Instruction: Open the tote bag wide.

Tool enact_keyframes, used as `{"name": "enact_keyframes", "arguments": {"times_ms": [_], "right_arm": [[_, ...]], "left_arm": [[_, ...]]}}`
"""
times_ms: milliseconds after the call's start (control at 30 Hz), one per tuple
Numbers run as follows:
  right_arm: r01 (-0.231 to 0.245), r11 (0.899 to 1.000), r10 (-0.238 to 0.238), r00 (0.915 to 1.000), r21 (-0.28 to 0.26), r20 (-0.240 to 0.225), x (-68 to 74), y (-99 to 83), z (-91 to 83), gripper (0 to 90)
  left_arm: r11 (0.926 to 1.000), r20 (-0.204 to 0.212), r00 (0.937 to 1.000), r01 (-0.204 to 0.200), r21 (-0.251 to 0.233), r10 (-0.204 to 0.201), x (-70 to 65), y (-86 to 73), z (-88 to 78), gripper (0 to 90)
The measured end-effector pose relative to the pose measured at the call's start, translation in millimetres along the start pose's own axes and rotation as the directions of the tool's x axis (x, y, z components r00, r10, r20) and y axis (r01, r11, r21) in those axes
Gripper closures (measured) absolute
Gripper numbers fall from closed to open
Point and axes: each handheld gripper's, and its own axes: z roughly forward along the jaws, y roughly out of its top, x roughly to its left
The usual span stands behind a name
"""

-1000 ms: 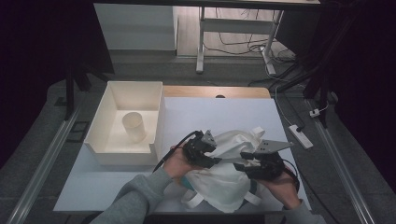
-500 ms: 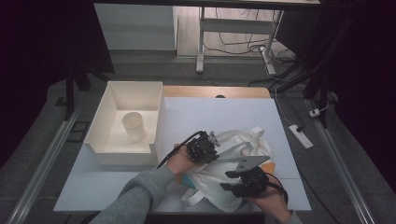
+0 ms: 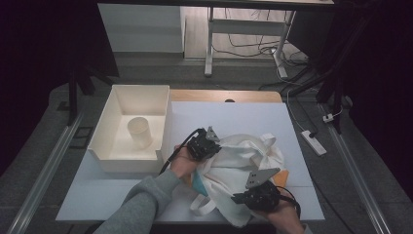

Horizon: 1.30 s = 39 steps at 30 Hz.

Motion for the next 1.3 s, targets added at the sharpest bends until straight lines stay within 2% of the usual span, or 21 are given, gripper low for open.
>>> {"name": "enact_keyframes", "arguments": {"times_ms": [67,167,333,433,600,800,933,1000,1100,1200,1267,1300], "right_arm": [[0.015,1.000,-0.014,0.9998,0.005,-0.014,6.6,0.6,2.7,89.0],[0.028,1.000,-0.028,0.9993,0.006,-0.026,13.2,1.6,4.0,89.1],[0.046,0.999,-0.046,0.9985,0.009,-0.030,17.1,2.7,6.6,89.0],[0.061,0.998,-0.061,0.9977,0.001,-0.028,19.7,4.6,6.4,89.0],[0.069,0.997,-0.070,0.9972,-0.028,-0.027,19.8,9.5,-4.6,89.0],[0.029,1.000,-0.030,0.9961,-0.009,-0.083,12.5,0.9,11.1,89.0],[0.029,0.999,-0.030,0.9962,-0.015,-0.081,15.6,1.3,11.6,89.0],[0.043,0.999,-0.044,0.9961,-0.010,-0.077,18.1,2.2,12.2,89.0],[0.037,0.999,-0.039,0.9950,-0.018,-0.092,15.6,0.9,12.5,89.0],[0.031,0.999,-0.033,0.9947,-0.020,-0.098,13.3,-0.2,11.8,88.8],[0.044,0.999,-0.046,0.9948,-0.022,-0.091,12.8,0.0,11.0,87.5],[0.045,0.999,-0.047,0.9950,-0.024,-0.088,12.2,0.2,9.9,83.1]], "left_arm": [[0.9996,-0.028,0.9996,0.011,-0.025,-0.012,2.2,-0.6,0.5,88.1],[0.9987,-0.044,0.9987,0.022,-0.047,-0.024,6.5,-0.1,0.4,88.2],[0.9965,-0.034,0.9975,0.059,-0.059,-0.061,16.4,-0.3,-0.2,88.2],[0.9957,-0.032,0.9973,0.064,-0.066,-0.067,19.2,0.6,-2.5,88.2],[0.9929,-0.045,0.9958,0.075,-0.092,-0.079,21.8,2.4,-7.6,88.2],[0.9948,-0.057,0.9959,0.066,-0.078,-0.071,20.6,2.6,-3.2,88.2],[0.9938,-0.050,0.9959,0.071,-0.085,-0.075,22.6,2.8,-3.7,88.2],[0.9934,-0.048,0.9958,0.074,-0.088,-0.078,23.3,2.6,-4.0,88.2],[0.9937,-0.048,0.9958,0.074,-0.084,-0.078,23.3,2.3,-3.8,88.2],[0.9936,-0.030,0.9964,0.077,-0.082,-0.079,22.9,2.1,-2.8,88.1],[0.9937,-0.023,0.9965,0.079,-0.079,-0.081,22.7,1.5,-1.9,88.1],[0.9939,-0.023,0.9966,0.077,-0.078,-0.079,22.6,1.3,-1.7,88.1]]}}
